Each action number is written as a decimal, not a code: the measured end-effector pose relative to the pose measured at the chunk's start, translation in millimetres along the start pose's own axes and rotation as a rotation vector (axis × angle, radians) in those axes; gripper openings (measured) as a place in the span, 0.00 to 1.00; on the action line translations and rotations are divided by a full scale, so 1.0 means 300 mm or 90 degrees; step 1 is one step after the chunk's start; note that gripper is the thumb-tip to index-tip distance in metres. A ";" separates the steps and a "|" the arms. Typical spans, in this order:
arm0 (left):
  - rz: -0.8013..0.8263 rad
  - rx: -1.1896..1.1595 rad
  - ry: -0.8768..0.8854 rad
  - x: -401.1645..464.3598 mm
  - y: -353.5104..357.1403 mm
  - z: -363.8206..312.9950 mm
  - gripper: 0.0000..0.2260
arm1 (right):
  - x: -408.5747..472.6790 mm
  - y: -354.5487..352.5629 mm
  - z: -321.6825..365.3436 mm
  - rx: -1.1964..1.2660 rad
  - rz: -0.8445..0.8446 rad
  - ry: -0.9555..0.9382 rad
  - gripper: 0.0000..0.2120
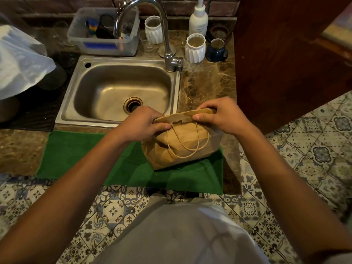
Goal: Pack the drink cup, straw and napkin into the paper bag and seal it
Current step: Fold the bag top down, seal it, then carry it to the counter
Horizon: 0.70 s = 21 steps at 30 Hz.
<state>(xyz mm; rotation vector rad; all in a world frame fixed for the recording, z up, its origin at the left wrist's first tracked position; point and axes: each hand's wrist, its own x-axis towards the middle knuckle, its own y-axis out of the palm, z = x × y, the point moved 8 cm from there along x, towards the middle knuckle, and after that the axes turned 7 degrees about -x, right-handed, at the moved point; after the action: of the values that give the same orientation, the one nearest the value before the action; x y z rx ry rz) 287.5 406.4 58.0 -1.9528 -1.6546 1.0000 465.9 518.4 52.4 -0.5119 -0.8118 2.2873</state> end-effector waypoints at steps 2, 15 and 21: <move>0.008 -0.027 -0.005 0.006 0.001 0.004 0.11 | -0.002 0.003 -0.005 -0.001 -0.002 0.002 0.09; -0.073 -0.117 0.046 0.008 -0.028 -0.038 0.07 | -0.008 -0.027 -0.005 -0.062 -0.050 -0.009 0.13; -0.095 -0.118 0.046 -0.017 -0.037 -0.035 0.05 | -0.109 -0.129 -0.244 0.091 -0.260 0.178 0.16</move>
<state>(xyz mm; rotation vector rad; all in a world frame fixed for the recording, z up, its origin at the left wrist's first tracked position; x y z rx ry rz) 287.5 405.6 74.1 -1.9206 -1.8782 0.7364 545.9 549.2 29.2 -0.5310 -0.5499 1.8317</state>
